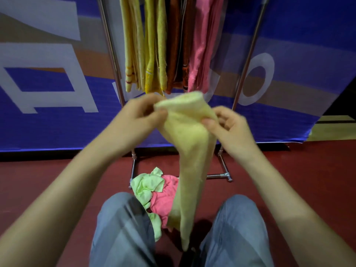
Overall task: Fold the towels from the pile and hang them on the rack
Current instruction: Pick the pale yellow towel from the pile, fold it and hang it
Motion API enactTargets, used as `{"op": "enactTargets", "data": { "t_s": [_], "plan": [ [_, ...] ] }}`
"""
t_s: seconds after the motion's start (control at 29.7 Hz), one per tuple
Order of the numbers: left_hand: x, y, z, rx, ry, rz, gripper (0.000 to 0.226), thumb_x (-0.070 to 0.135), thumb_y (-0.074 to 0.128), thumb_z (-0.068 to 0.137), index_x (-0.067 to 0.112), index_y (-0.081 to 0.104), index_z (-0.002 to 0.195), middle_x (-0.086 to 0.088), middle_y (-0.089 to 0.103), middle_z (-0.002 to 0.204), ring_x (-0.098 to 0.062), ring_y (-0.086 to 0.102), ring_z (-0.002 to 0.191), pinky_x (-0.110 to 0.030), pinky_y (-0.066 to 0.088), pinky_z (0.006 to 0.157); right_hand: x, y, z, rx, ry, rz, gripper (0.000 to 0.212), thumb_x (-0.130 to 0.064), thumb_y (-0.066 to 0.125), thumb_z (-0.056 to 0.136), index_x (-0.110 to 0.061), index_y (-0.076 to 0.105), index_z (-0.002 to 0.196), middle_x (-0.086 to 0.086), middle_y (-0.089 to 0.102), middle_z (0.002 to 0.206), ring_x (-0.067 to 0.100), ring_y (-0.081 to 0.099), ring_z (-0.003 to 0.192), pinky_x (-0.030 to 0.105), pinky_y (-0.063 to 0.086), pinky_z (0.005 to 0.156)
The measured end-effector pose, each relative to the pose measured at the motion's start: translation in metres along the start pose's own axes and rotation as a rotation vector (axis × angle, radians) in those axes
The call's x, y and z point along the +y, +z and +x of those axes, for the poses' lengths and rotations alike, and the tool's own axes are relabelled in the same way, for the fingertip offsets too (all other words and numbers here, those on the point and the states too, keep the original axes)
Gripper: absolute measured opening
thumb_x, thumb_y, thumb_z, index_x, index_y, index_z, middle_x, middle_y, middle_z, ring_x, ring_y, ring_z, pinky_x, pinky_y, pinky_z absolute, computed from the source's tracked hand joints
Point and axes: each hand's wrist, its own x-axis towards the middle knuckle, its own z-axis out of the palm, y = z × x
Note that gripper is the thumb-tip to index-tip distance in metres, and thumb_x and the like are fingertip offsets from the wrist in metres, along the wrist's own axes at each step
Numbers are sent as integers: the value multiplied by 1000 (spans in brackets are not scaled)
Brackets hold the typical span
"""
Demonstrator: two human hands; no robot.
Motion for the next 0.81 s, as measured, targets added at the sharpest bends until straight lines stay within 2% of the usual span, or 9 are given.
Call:
{"op": "enactTargets", "data": {
  "t_s": [0.07,0.17,0.24,0.3,0.4,0.51,0.61,0.71,0.81],
  "plan": [
    [19,-9,9,36,-5,-2,9,21,61,83,28,58,88,8,60,81,3,57,71,-11,47,66,-17,6,12,-1,-24,91,12,-13,59,82,-23,60,77,-11,66,64,0,58,65,16,46,62],
    [32,-11,20,-2,11,213,21,36,64,76,26,62,94,8,57,78,-5,55,70,-23,46,64,-15,18,10,-74,19,6,10,-9,58,85,-18,60,81,10,66,77,11,59,71,23,47,64],
    [35,-9,25,-22,27,301,16,35,61,79,23,64,89,8,53,73,-5,49,65,-22,43,60,-8,19,4,-65,24,7,13,-6,56,85,-18,61,81,4,66,76,5,62,70,20,49,65],
    [34,-6,29,-25,21,338,14,32,58,83,22,65,89,10,51,73,-4,49,66,-13,41,58,0,16,-1,-45,39,55,9,-8,56,85,-16,61,83,-3,65,75,1,62,69,17,50,65],
    [30,-4,31,-45,47,370,16,29,55,85,21,63,95,11,51,78,-2,48,71,-14,42,65,11,15,-9,-52,101,113,8,-19,58,79,-19,60,87,-10,70,75,-2,64,75,14,50,65],
    [31,-3,33,-33,107,376,14,29,54,85,21,61,95,12,52,78,3,50,69,-8,40,61,34,18,-21,-87,228,181,20,-6,52,84,-23,57,91,-22,70,74,-9,63,76,8,47,67],
    [36,-6,35,1,178,336,10,24,56,85,21,60,93,17,51,75,14,49,66,-2,38,60,60,21,-39,-157,381,155,23,-2,54,84,-18,58,100,-23,69,73,-12,62,73,6,46,65],
    [43,-11,36,31,237,312,8,20,57,85,17,61,92,18,51,74,14,50,65,-2,39,61,95,26,-60,-198,500,131,22,2,56,83,-18,59,93,-18,66,78,-12,62,68,6,46,63],
    [46,-22,36,72,245,319,8,19,56,86,16,60,93,15,52,74,13,51,63,-3,40,59,126,34,-74,-316,600,116,23,8,52,84,-13,60,91,-21,69,66,-13,61,68,6,45,66]
  ]
}}
